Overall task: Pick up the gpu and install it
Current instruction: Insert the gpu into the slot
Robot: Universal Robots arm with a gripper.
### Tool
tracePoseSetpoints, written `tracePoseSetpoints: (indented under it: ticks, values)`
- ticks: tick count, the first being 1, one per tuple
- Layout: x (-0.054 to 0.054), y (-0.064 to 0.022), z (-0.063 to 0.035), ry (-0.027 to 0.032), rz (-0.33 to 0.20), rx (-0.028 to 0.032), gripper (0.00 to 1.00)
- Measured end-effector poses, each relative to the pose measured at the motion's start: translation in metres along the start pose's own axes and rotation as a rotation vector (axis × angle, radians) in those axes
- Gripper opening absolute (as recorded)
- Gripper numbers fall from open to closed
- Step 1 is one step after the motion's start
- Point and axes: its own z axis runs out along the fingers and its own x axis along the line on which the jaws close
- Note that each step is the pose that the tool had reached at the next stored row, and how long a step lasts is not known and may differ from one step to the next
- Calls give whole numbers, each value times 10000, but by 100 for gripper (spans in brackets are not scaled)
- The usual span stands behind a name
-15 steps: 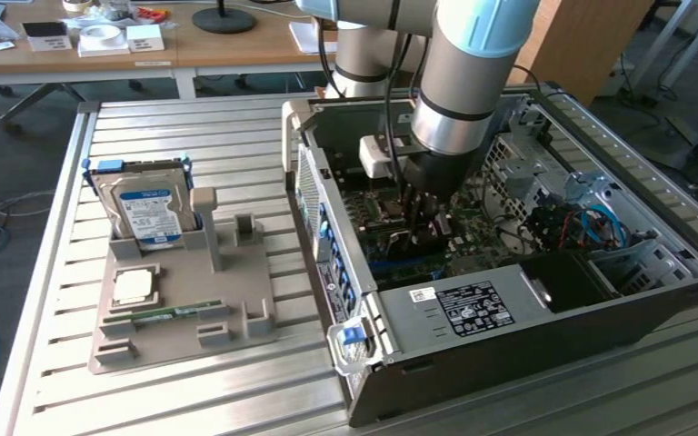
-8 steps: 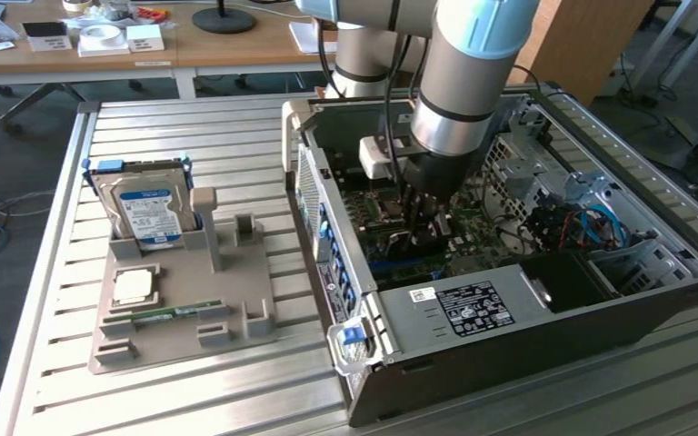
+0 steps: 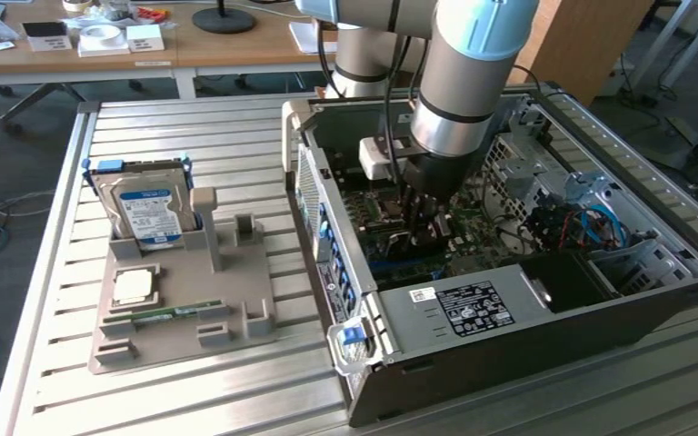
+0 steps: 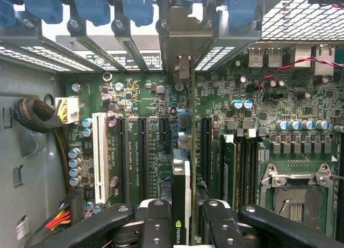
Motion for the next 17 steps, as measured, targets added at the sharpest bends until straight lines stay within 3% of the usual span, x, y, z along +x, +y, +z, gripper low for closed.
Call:
tracePoseSetpoints:
  ticks: [17]
  values:
    - [1, 13, 22, 0, 0, 2, 27]
